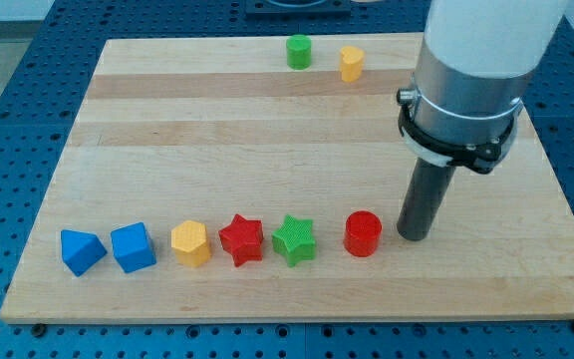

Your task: Place the red circle close to the green star

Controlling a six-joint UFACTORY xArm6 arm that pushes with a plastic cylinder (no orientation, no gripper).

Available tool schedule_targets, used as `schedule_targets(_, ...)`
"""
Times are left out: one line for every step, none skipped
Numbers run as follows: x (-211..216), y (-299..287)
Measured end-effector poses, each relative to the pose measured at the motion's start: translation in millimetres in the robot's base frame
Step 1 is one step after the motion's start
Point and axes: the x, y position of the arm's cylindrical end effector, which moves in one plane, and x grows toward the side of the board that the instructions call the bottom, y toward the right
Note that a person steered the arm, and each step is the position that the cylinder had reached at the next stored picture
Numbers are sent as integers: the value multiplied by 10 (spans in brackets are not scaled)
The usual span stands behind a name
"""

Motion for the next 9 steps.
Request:
schedule_targets(1, -42)
schedule_targets(-4, -103)
schedule_targets(-67, -117)
schedule_targets(-126, -117)
schedule_targets(-126, -120)
schedule_targets(-119, -174)
schedule_targets(-93, -236)
schedule_targets(-54, -312)
schedule_targets(-39, -336)
